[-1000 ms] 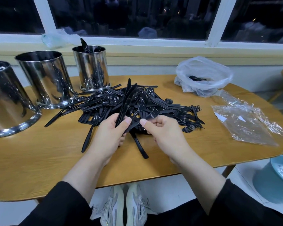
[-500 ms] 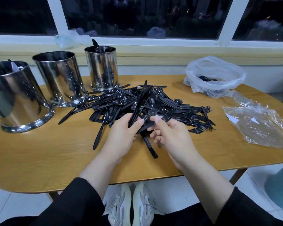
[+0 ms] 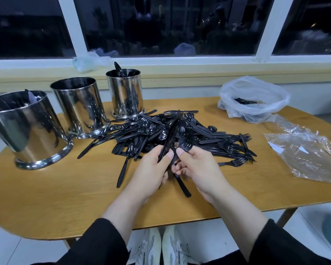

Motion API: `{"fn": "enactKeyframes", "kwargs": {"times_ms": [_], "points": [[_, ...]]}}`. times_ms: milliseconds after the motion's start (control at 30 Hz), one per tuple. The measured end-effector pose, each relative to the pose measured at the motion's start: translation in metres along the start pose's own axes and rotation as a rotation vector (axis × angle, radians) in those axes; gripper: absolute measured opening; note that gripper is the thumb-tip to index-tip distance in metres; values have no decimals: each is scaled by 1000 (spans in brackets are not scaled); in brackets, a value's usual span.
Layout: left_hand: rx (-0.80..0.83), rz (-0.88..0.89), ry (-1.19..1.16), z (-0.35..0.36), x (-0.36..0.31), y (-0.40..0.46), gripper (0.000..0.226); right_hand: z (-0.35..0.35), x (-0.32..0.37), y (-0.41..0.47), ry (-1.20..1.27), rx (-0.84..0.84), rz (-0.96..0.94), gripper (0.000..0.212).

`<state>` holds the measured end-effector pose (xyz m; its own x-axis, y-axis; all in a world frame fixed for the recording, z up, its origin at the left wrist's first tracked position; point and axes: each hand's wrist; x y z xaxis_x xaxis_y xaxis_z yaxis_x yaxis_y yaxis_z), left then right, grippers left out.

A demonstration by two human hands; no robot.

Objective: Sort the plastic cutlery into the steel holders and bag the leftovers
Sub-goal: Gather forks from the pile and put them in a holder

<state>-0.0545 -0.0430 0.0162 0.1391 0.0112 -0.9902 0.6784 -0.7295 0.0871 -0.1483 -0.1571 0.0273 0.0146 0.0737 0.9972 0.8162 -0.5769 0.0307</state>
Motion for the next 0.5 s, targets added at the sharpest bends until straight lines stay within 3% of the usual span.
{"fn": "enactKeyframes", "kwargs": {"times_ms": [233,333,500], "points": [[11,-2,-41,-1,-1,-1,24,-7,3,7,-384,-54,-41,35],[7,-14,-11,-2,-1,1,23,-28,-1,3,-738,-134,-199,20],[21,-31,11,-1,0,2,25,-75,-21,-7,-1284,-141,-244,38]]}}
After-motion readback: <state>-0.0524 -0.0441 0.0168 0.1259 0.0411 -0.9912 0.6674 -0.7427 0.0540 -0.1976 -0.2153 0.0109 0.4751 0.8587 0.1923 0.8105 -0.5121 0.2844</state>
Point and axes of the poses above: each hand's wrist, its own y-axis towards the middle knuckle, its own z-axis out of the palm, x = y × z, and after that the axes turned 4 degrees about -y, right-handed
